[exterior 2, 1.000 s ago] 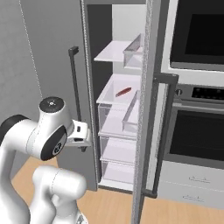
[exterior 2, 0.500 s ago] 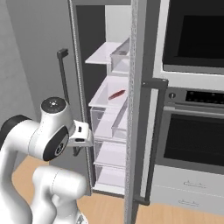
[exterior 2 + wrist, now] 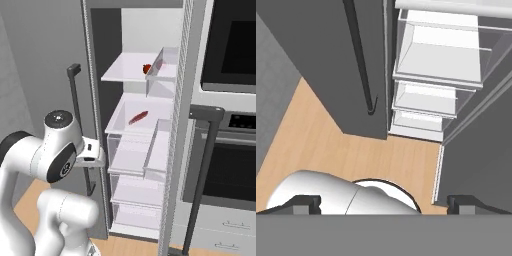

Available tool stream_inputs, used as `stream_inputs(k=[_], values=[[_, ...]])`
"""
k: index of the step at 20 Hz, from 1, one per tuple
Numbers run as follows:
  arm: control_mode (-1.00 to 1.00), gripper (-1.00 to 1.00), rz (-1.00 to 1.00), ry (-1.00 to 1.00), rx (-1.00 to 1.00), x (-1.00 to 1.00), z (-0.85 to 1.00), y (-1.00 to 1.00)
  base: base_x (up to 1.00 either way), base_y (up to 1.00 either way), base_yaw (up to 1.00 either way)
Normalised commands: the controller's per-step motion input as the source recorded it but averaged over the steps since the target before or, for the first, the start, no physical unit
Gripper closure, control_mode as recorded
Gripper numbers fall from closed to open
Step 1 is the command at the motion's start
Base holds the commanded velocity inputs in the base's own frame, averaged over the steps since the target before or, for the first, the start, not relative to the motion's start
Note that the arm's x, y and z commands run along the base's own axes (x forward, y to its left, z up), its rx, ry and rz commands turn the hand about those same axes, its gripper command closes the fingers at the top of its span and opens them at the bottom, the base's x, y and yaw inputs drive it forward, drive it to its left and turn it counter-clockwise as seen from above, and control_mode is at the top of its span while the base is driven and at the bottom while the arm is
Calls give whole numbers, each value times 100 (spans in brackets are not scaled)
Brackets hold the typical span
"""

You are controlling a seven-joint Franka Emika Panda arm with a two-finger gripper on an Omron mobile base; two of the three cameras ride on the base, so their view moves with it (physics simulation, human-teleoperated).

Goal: Place one tomato and one steak in each tupperware on the nearby counter, to pack two identical lunches.

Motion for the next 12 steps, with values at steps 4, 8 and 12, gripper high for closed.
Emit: stream_inputs(k=[4,8,12], values=[[100,-100,0,0,0,0,0,0,34,-21,-8],[100,-100,0,0,0,0,0,0,43,-3,-8],[100,-100,0,0,0,0,0,0,39,-5,-7]])
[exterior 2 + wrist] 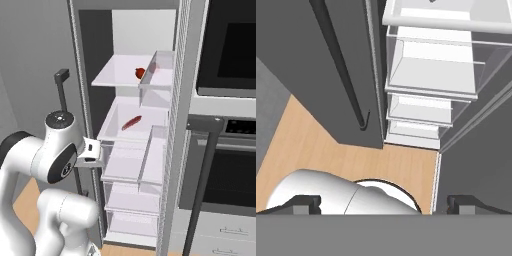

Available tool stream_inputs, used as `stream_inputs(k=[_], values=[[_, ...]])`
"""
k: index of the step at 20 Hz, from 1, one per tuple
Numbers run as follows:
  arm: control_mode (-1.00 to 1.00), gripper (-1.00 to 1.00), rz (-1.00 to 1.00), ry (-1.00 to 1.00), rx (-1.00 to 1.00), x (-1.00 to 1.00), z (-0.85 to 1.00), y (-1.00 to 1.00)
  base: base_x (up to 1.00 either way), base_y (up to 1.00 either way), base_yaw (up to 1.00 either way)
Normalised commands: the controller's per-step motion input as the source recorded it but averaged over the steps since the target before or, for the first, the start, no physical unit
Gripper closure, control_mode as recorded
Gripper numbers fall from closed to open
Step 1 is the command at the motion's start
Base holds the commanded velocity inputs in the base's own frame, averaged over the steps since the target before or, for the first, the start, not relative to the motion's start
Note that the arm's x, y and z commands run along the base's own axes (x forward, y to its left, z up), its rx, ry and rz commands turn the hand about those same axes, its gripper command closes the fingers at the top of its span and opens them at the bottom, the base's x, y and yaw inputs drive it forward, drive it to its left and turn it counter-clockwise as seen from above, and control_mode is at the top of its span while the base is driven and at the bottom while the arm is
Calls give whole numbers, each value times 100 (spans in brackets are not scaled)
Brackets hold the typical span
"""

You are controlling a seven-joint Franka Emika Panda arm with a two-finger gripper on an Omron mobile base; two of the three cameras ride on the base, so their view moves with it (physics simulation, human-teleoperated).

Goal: Place one tomato and one steak in each tupperware on the nearby counter, to pack two identical lunches.

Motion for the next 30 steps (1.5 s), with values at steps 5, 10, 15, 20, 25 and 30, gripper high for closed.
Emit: stream_inputs(k=[5,10,15,20,25,30], values=[[100,-100,0,0,0,0,0,0,33,-17,-4],[100,-100,0,0,0,0,0,0,8,-24,-2],[100,-100,0,0,0,0,0,0,0,-35,-2],[100,-100,0,0,0,0,0,0,3,-23,-2],[-100,-100,-6,-9,0,30,1,1,4,0,-1],[-100,-100,-16,-25,0,35,35,7,0,0,0]])
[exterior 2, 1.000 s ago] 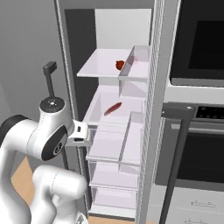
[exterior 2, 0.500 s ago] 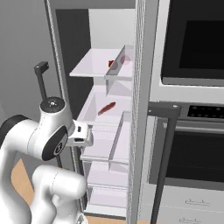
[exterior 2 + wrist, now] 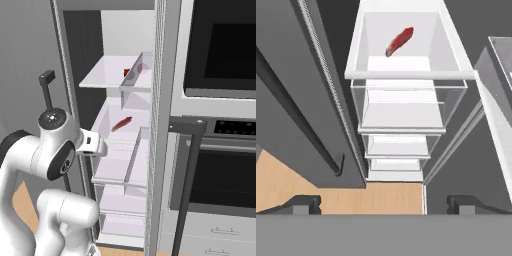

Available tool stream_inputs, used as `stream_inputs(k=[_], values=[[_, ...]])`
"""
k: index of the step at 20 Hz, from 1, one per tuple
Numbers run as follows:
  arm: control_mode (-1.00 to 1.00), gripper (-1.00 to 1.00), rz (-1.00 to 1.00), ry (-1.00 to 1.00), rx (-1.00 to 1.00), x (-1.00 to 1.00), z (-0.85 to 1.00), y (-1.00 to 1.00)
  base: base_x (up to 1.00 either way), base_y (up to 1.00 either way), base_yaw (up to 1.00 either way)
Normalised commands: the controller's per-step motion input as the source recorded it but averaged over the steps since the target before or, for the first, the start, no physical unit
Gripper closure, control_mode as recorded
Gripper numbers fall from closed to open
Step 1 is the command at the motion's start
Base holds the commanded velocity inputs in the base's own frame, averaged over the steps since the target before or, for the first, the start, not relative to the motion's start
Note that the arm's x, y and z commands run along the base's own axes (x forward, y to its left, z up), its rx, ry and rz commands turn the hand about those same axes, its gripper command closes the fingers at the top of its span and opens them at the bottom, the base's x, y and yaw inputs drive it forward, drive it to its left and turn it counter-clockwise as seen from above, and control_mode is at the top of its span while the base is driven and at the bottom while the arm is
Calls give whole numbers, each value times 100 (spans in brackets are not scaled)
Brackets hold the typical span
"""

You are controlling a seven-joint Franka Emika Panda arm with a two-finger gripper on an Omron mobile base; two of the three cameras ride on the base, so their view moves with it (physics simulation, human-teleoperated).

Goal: Place one tomato and one steak in each tupperware on the nearby counter, to pack two identical lunches.

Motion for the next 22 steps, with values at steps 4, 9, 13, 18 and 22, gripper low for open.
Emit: stream_inputs(k=[4,9,13,18,22], values=[[-100,-100,-19,-34,3,16,48,0,0,0,0],[-100,-100,-16,-23,4,0,68,0,0,0,0],[-100,-100,-6,-18,2,0,65,0,0,0,0],[-100,-100,-1,-11,9,4,63,0,0,0,0],[-100,-100,0,-1,4,7,46,0,0,0,0]])
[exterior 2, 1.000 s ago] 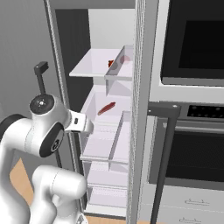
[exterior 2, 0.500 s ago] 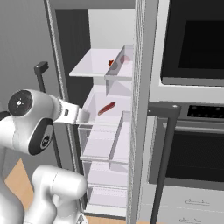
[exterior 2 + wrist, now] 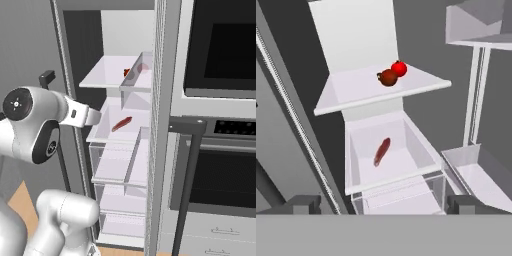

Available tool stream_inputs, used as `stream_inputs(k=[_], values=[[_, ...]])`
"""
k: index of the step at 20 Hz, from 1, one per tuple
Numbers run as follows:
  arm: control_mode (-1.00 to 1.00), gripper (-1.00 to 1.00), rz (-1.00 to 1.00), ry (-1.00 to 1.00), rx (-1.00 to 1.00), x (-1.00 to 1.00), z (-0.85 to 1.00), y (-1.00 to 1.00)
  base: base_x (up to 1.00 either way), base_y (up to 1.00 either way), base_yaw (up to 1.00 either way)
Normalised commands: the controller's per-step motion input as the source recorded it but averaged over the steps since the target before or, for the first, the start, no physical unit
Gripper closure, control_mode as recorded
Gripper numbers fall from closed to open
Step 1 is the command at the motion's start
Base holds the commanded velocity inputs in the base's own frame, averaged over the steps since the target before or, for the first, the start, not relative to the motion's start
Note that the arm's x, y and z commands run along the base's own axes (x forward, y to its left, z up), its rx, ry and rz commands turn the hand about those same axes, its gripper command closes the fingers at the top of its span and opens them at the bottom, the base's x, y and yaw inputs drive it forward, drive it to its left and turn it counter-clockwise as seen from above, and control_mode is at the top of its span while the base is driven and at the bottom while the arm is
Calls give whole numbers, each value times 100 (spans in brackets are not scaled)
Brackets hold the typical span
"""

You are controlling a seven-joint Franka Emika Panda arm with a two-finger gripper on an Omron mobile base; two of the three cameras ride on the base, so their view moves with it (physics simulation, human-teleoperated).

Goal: Place one tomato and one steak in each tupperware on the nearby counter, to pack two identical lunches.

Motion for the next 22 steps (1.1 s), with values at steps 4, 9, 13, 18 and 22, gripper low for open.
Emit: stream_inputs(k=[4,9,13,18,22], values=[[-100,-100,-8,0,0,6,38,0,0,0,0],[-100,-100,-6,0,2,32,18,0,0,0,0],[-100,-100,0,1,7,48,1,-1,0,0,0],[-100,-100,0,4,8,60,0,0,0,0,0],[-100,-100,0,9,2,52,0,-4,0,0,0]])
